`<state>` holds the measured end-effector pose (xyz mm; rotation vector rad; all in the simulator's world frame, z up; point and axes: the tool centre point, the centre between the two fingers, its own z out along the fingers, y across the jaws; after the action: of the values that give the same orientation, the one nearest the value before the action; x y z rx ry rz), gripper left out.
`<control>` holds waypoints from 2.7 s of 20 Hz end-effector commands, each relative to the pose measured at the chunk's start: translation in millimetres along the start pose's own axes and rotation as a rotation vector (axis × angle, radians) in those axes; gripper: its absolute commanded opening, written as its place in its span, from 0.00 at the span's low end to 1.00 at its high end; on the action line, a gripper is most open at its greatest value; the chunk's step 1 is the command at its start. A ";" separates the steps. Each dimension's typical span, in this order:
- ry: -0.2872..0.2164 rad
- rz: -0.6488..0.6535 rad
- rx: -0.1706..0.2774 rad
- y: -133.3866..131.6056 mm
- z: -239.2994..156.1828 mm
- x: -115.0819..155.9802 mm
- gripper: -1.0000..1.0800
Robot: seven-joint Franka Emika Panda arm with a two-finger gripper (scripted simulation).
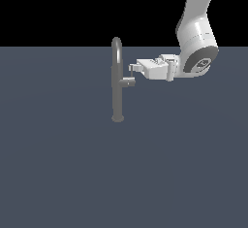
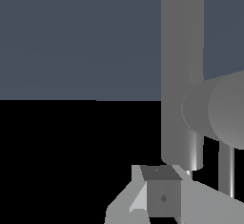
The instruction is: Turn on the faucet by rotating a designated handle.
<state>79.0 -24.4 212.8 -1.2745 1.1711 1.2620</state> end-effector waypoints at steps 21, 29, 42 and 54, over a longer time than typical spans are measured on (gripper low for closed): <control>-0.006 0.004 0.006 25.5 0.9 -9.6 0.00; -0.006 0.004 0.006 47.8 1.1 -12.2 0.00; -0.006 0.003 0.006 75.3 1.4 -0.3 0.00; -0.003 -0.020 0.005 85.3 1.7 20.9 0.00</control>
<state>0.5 -28.9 212.8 -1.2948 1.1333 1.2247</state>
